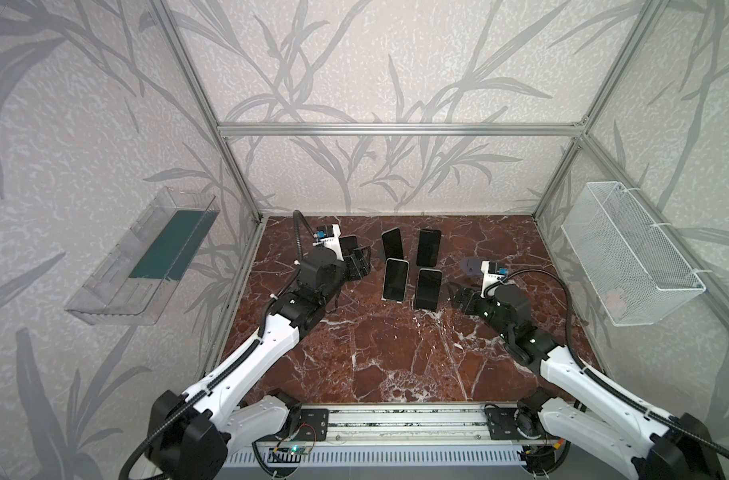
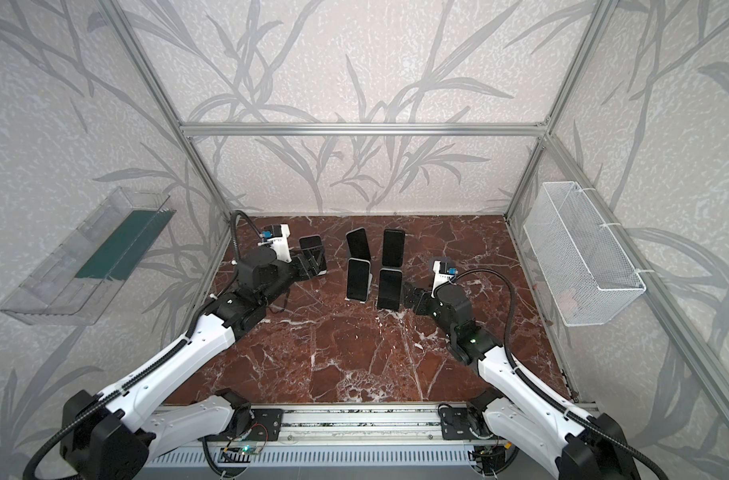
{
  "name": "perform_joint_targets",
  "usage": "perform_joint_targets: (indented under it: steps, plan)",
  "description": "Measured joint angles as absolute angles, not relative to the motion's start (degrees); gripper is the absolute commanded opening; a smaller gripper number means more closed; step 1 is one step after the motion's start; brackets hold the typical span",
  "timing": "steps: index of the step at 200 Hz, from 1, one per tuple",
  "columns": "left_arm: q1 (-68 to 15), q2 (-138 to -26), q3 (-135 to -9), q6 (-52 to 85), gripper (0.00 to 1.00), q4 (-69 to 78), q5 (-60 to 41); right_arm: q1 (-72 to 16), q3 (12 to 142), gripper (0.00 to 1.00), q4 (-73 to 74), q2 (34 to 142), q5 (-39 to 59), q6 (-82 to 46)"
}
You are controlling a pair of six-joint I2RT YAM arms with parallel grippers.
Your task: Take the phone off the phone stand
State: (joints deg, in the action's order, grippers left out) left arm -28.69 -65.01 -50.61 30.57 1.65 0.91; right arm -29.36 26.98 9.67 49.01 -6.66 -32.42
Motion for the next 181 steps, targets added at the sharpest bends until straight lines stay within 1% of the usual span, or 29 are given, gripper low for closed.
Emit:
perform_joint_targets:
  steps: [36, 55, 84, 119, 181]
  plan:
    - [-32.45, -70.17, -53.63, 27.44, 0.78, -1.17, 2.57, -29.76, 21.76, 0.88, 10.72, 40.69, -12.78, -33.08]
    - [-35.07, -72.71, -55.42, 26.37, 0.79, -1.87, 3.90, -29.76, 18.70, 0.88, 9.54, 38.59, -15.73, -32.42]
    - [-38.96, -75.53, -55.90, 25.41, 0.80, -1.93, 5.72, -29.76, 18.17, 0.88, 9.04, 35.48, -20.12, -30.63]
    - [-42.44, -78.48, -56.23, 25.80, 0.80, -2.07, 7.66, -29.76, 13.61, 0.88, 9.34, 31.79, -25.63, -32.51]
    - [-49.54, -86.37, -58.94, 29.19, 0.83, -1.04, 8.40, -29.76, 12.67, 0.88, 7.29, 27.49, -29.65, -34.96]
